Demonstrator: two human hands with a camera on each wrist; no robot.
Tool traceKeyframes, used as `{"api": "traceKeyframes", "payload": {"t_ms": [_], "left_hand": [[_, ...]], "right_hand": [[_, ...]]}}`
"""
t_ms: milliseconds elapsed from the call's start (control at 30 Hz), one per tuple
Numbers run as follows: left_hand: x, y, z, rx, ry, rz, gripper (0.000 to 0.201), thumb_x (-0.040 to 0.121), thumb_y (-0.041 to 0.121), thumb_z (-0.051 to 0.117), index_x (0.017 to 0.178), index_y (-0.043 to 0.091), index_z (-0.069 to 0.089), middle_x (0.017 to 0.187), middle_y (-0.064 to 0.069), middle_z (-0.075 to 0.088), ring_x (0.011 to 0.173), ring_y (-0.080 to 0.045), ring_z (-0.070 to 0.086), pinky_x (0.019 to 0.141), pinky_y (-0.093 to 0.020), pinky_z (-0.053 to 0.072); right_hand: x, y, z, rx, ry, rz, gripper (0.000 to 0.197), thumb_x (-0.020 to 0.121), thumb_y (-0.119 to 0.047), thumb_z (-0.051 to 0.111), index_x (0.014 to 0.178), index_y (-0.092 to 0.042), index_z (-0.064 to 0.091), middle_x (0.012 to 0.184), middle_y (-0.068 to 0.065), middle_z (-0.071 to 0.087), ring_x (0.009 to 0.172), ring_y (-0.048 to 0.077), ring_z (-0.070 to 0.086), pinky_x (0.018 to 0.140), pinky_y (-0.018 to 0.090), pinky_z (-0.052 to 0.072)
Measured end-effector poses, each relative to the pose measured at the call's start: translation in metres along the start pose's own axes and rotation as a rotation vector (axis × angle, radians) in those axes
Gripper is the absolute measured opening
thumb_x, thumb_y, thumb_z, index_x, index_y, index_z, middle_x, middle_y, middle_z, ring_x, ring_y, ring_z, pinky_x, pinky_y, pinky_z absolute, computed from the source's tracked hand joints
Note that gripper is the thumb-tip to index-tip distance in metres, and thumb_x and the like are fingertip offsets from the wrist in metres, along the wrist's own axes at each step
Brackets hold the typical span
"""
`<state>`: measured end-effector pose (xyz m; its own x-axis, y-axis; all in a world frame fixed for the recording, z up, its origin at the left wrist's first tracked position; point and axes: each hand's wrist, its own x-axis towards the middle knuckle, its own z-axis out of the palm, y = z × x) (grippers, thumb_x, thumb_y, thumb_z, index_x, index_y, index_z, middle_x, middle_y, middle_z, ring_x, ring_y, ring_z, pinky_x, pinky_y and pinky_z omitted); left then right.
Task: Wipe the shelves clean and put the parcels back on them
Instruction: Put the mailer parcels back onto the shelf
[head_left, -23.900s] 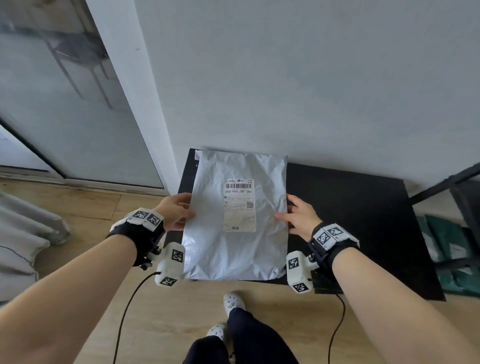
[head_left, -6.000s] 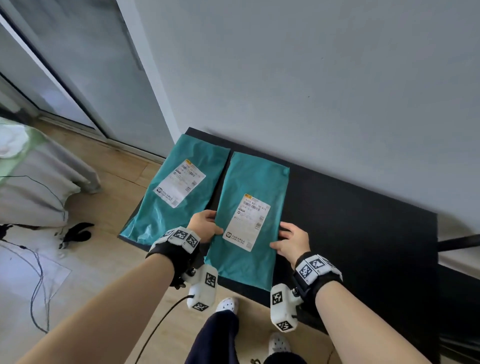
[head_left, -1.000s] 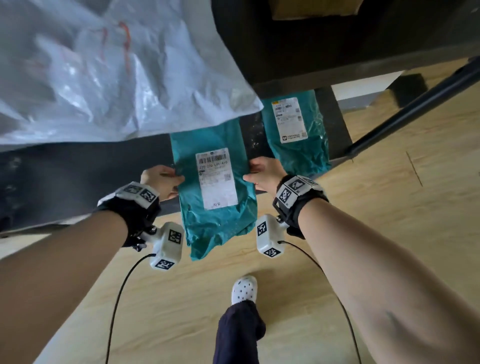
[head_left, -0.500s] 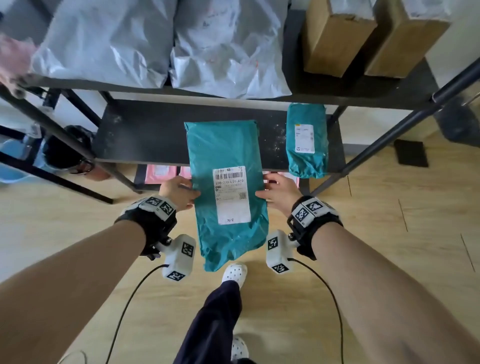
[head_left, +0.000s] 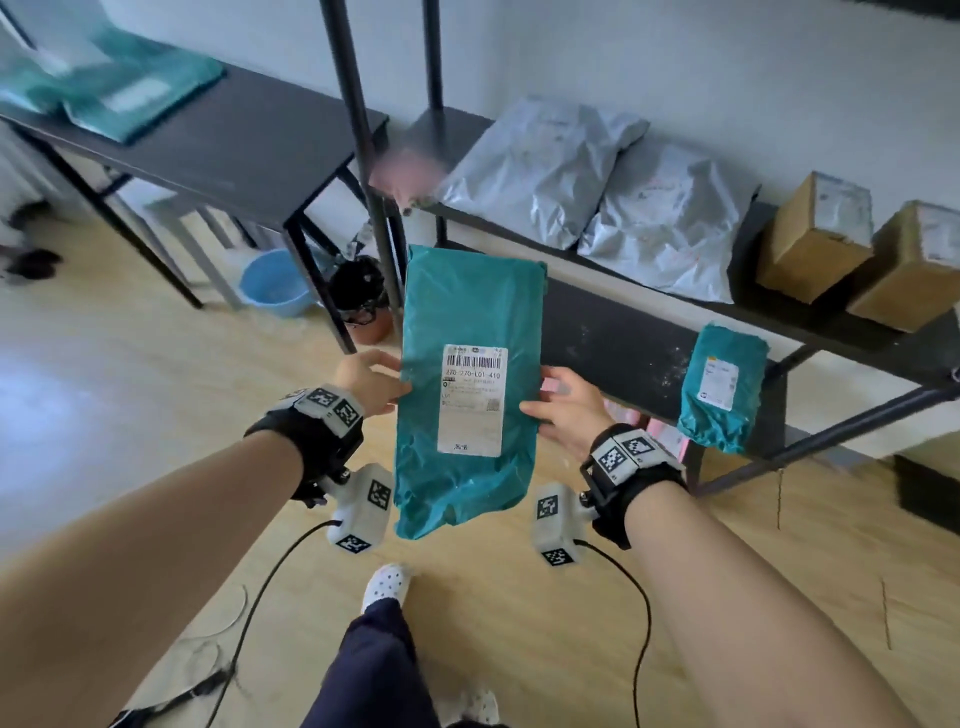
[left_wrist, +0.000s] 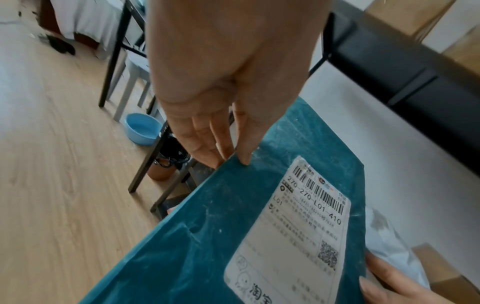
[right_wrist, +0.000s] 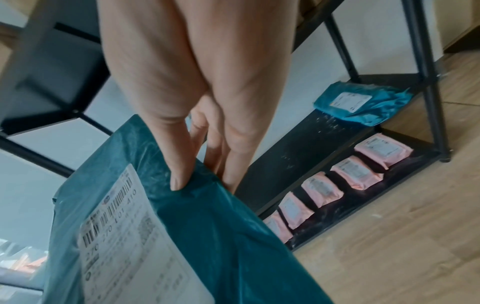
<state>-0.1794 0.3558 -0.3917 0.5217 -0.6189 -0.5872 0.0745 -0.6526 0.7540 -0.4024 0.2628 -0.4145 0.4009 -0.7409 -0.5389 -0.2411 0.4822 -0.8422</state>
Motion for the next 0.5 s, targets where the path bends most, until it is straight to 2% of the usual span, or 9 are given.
{"api": "traceKeyframes", "payload": {"t_ms": [67, 133, 200, 233, 300, 367, 400, 467, 500], "left_hand": [[0.001, 0.006, -0.032, -0.004, 0.039, -0.007, 0.025, 0.082, -0.005, 0.066, 0.075, 0.015, 0.052, 0.094, -0.016, 0.059, 0.084, -0.029, 0.058, 0.083, -0.041, 0.051], [0.008, 0.014, -0.066, -0.023, 0.094, -0.008, 0.025, 0.082, -0.005, 0.065, 0.075, 0.015, 0.053, 0.1, -0.015, 0.057, 0.089, -0.028, 0.056, 0.087, -0.041, 0.051], [0.019, 0.024, -0.101, -0.059, 0.136, -0.004, 0.02, 0.083, -0.007, 0.063, 0.081, 0.011, 0.055, 0.098, -0.013, 0.056, 0.089, -0.026, 0.056, 0.088, -0.042, 0.051], [0.025, 0.028, -0.118, -0.077, 0.14, 0.004, 0.018, 0.084, -0.008, 0.061, 0.089, 0.009, 0.056, 0.097, -0.012, 0.056, 0.089, -0.025, 0.056, 0.089, -0.042, 0.051], [0.042, 0.037, -0.154, -0.094, 0.129, 0.03, 0.027, 0.085, -0.011, 0.057, 0.107, 0.004, 0.058, 0.096, -0.013, 0.057, 0.086, -0.026, 0.056, 0.085, -0.042, 0.051], [0.06, 0.047, -0.192, -0.126, 0.115, 0.045, 0.031, 0.086, -0.015, 0.052, 0.113, 0.0, 0.057, 0.09, -0.013, 0.058, 0.074, -0.026, 0.056, 0.075, -0.039, 0.052], [0.071, 0.051, -0.211, -0.142, 0.104, 0.049, 0.029, 0.087, -0.015, 0.05, 0.111, 0.0, 0.057, 0.085, -0.012, 0.057, 0.071, -0.024, 0.055, 0.07, -0.034, 0.052], [0.091, 0.062, -0.248, -0.194, 0.077, 0.034, 0.02, 0.092, -0.011, 0.043, 0.096, 0.003, 0.057, 0.08, -0.01, 0.053, 0.068, -0.022, 0.053, 0.063, -0.029, 0.051], [0.102, 0.067, -0.264, -0.186, 0.062, 0.045, 0.022, 0.093, -0.009, 0.041, 0.088, 0.006, 0.056, 0.082, -0.011, 0.054, 0.068, -0.021, 0.053, 0.065, -0.026, 0.05]], "right_hand": [[0.004, -0.017, 0.033, 0.014, -0.047, -0.015, 0.054, 0.083, 0.017, 0.058, 0.131, -0.005, 0.046, 0.093, 0.012, 0.065, 0.097, 0.032, 0.063, 0.09, 0.049, 0.052], [0.013, -0.035, 0.067, 0.026, -0.09, -0.037, 0.055, 0.083, 0.018, 0.057, 0.132, -0.006, 0.046, 0.094, 0.012, 0.065, 0.095, 0.03, 0.062, 0.087, 0.047, 0.053], [0.023, -0.054, 0.102, 0.025, -0.138, -0.059, 0.056, 0.084, 0.017, 0.056, 0.133, -0.008, 0.046, 0.103, 0.013, 0.065, 0.095, 0.029, 0.063, 0.084, 0.043, 0.054], [0.03, -0.061, 0.119, 0.024, -0.154, -0.066, 0.057, 0.084, 0.017, 0.057, 0.134, -0.009, 0.046, 0.11, 0.016, 0.064, 0.097, 0.029, 0.063, 0.084, 0.042, 0.055], [0.046, -0.075, 0.153, 0.028, -0.17, -0.078, 0.059, 0.084, 0.015, 0.059, 0.136, -0.009, 0.045, 0.119, 0.019, 0.062, 0.102, 0.032, 0.064, 0.083, 0.042, 0.056], [0.063, -0.089, 0.187, 0.029, -0.177, -0.093, 0.058, 0.083, 0.014, 0.06, 0.135, -0.008, 0.046, 0.12, 0.02, 0.062, 0.1, 0.031, 0.065, 0.075, 0.038, 0.058], [0.071, -0.096, 0.203, 0.039, -0.178, -0.095, 0.057, 0.084, 0.015, 0.059, 0.134, -0.008, 0.046, 0.118, 0.02, 0.062, 0.096, 0.029, 0.066, 0.07, 0.034, 0.059], [0.087, -0.112, 0.236, 0.065, -0.181, -0.095, 0.056, 0.084, 0.017, 0.057, 0.133, -0.008, 0.046, 0.109, 0.018, 0.065, 0.087, 0.023, 0.067, 0.061, 0.028, 0.058], [0.096, -0.119, 0.251, 0.074, -0.181, -0.09, 0.056, 0.084, 0.019, 0.055, 0.133, -0.008, 0.046, 0.103, 0.016, 0.065, 0.083, 0.021, 0.066, 0.058, 0.026, 0.057]]}}
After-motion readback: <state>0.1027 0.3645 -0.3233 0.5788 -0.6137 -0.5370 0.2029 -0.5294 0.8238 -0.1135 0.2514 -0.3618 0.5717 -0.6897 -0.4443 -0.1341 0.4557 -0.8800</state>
